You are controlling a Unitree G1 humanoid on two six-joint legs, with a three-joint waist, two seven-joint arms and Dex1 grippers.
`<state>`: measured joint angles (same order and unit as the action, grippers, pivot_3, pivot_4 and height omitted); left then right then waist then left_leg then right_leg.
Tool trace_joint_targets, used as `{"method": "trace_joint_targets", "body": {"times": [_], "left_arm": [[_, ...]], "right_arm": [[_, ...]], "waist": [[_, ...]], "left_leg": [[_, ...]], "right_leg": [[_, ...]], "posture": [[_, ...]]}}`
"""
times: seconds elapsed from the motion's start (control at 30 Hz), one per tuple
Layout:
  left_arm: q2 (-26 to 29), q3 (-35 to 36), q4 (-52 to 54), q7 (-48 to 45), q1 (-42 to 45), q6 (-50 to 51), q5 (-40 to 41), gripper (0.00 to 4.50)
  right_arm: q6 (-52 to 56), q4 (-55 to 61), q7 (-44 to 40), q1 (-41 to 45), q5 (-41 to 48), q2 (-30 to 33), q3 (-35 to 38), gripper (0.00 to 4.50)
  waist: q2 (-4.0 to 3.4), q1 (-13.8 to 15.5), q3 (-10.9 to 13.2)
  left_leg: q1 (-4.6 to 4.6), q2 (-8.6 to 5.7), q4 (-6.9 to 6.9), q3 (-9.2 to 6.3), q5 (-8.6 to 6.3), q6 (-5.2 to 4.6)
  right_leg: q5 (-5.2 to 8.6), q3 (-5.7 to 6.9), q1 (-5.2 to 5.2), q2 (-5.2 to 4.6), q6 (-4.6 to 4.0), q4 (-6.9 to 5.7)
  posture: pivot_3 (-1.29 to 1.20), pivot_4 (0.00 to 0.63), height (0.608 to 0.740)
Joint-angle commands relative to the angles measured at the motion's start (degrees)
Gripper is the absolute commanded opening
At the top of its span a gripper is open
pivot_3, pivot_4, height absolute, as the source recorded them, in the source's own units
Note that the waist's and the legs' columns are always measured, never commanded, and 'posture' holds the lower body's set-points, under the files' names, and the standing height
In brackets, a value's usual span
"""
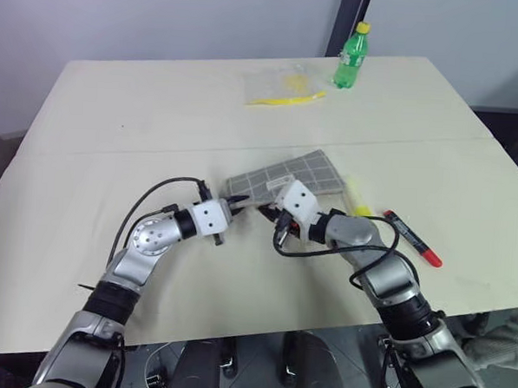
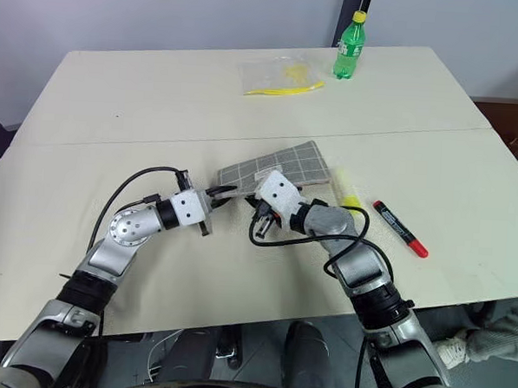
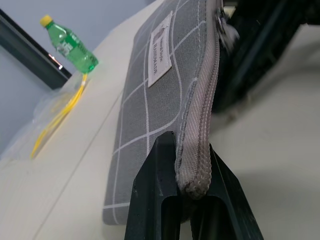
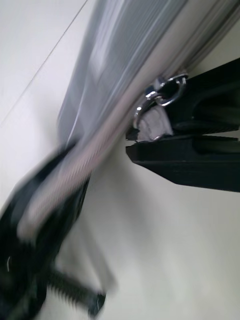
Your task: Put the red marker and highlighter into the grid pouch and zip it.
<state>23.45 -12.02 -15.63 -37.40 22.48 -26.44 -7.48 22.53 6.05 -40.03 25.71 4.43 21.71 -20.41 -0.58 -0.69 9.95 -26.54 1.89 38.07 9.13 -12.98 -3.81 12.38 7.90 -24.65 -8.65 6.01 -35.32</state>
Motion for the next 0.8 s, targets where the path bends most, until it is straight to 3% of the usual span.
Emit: {"method": "trace_joint_targets", "body": {"times": [0.03,0.27,0.4,0.6,0.7,0.8], "left_arm": [[-0.7,-0.9,0.6,0.6,1.4,0.0,-0.5,0.00],[-1.6,-0.8,1.1,2.0,1.9,0.9,-1.0,0.00],[-1.6,-0.1,1.9,2.8,1.7,2.1,-0.5,0.00],[0.0,1.1,2.6,4.3,1.1,2.7,-0.9,0.00],[1.7,2.7,3.3,5.3,0.8,3.0,-0.5,0.00],[2.7,3.3,3.6,5.4,0.4,3.2,0.0,0.00]], "right_arm": [[-4.1,-1.3,-1.9,3.3,-3.1,-1.5,-4.0,0.02],[-8.6,-5.1,-3.0,6.0,-7.5,-2.3,-6.0,0.02],[-9.4,-2.2,-4.6,3.4,-6.1,-0.2,-3.3,1.42],[-8.0,7.5,-4.6,-5.9,-3.8,5.7,2.8,4.47],[-2.8,19.1,-0.7,-17.8,4.5,5.2,15.3,4.47],[1.6,24.9,2.9,-22.8,8.3,4.3,21.7,4.47]], "waist": [[0.00,-0.1,0.0],[0.00,0.1,0.0],[0.00,0.1,0.0],[0.01,0.1,0.0],[0.01,0.8,0.0],[0.01,0.9,0.0]], "left_leg": [[-0.01,0.00,0.00,0.00,0.01,0.00],[0.00,0.00,0.00,0.02,0.02,0.02],[0.00,-0.01,0.00,0.02,0.03,0.03],[-0.01,-0.02,0.00,0.02,0.01,0.02],[-0.03,0.02,-0.03,-0.01,0.00,0.03],[-0.08,0.02,-0.08,-0.02,0.00,0.04]], "right_leg": [[0.00,0.00,0.03,0.00,0.01,-0.01],[0.00,0.00,0.00,0.00,0.01,-0.03],[-0.01,0.00,0.00,-0.01,0.01,-0.02],[0.00,0.00,0.02,-0.03,0.01,0.03],[0.00,0.00,0.04,-0.02,0.01,0.00],[-0.01,0.01,0.09,0.00,0.02,-0.01]], "posture": [[0.00,0.150,0.740],[0.00,0.150,0.740],[0.00,0.150,0.740],[0.00,0.150,0.740],[0.00,0.150,0.740],[0.00,0.150,0.740]]}}
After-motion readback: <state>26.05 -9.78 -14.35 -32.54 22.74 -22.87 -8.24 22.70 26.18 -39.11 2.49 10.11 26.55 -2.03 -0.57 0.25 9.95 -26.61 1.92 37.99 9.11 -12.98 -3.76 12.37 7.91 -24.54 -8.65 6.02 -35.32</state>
